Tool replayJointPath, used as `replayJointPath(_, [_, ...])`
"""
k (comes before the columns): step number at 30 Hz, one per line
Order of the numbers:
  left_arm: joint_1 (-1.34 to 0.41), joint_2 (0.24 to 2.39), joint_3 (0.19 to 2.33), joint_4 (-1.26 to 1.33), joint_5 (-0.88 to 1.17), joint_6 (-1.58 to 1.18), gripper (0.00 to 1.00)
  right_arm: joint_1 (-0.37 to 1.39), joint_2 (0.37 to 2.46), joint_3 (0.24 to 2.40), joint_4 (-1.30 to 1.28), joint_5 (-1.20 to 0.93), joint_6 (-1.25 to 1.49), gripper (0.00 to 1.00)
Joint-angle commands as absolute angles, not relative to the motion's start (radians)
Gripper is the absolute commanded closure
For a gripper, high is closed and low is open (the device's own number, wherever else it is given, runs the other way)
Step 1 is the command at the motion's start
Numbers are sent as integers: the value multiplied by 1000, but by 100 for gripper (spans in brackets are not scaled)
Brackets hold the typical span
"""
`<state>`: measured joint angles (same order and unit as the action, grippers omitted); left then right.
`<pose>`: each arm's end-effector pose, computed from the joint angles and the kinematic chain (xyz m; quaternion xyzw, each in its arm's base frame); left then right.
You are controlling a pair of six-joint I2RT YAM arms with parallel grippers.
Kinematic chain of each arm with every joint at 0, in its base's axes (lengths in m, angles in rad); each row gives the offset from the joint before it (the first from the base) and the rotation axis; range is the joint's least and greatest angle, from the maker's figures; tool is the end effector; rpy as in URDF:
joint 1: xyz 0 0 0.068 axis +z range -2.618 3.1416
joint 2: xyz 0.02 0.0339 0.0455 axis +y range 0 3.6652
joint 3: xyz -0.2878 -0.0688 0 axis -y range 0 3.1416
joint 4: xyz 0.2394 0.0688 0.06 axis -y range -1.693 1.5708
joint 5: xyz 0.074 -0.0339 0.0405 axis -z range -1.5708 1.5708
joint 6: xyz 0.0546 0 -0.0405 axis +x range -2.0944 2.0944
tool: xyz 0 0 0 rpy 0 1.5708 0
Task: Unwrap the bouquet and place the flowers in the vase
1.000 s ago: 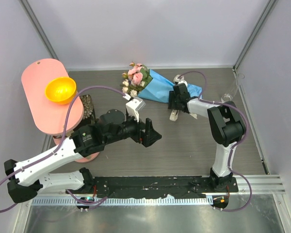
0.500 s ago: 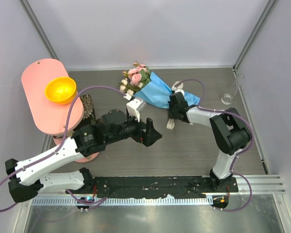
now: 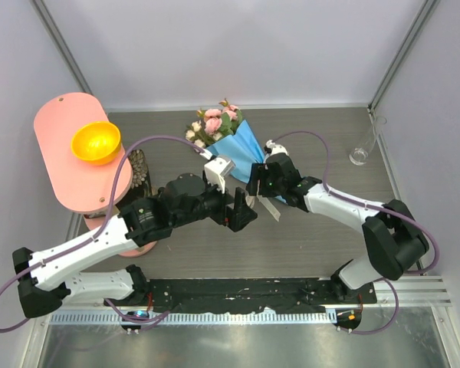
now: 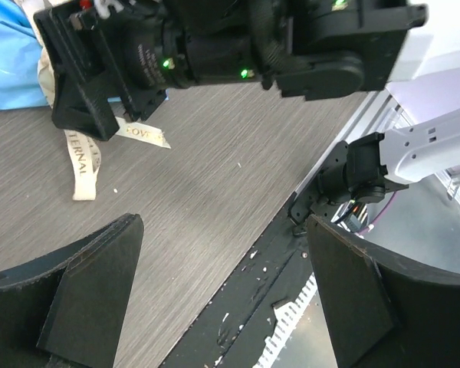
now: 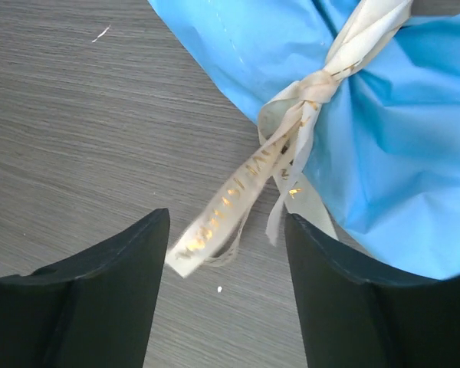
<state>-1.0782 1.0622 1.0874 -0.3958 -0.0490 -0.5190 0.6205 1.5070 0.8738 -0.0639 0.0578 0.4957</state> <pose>0.1147 -0.2080 0.3843 0.2144 0.7968 -0.3903 0.4084 0.2692 0.1885 0.2249 -0.0443 0.9047 0.2018 0.3726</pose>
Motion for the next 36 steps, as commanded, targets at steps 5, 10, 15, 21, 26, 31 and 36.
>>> replayJointPath(5, [-1081, 994, 1039, -351, -80, -534, 7, 545, 1394, 910, -131, 49, 425, 33])
replayJointPath(10, [-1081, 994, 1063, -390, -97, -537, 7, 532, 1500, 980, -112, 14, 365, 62])
replayJointPath(15, [-1081, 980, 1066, -397, -80, -557, 8, 532, 1549, 996, -101, 28, 353, 71])
replayJointPath(21, [-1081, 977, 1052, -407, -72, -557, 8, 535, 1600, 976, -74, 43, 356, 67])
replayJointPath(26, [-1081, 989, 1052, -388, -71, -551, 9, 546, 1612, 1003, -100, 45, 341, 90])
replayJointPath(31, [-1081, 1029, 1060, -387, -75, -534, 9, 555, 1542, 991, -118, 63, 348, 99])
replayJointPath(36, [-1078, 1072, 1022, -361, -153, -558, 6, 558, 1337, 997, -124, 49, 377, 99])
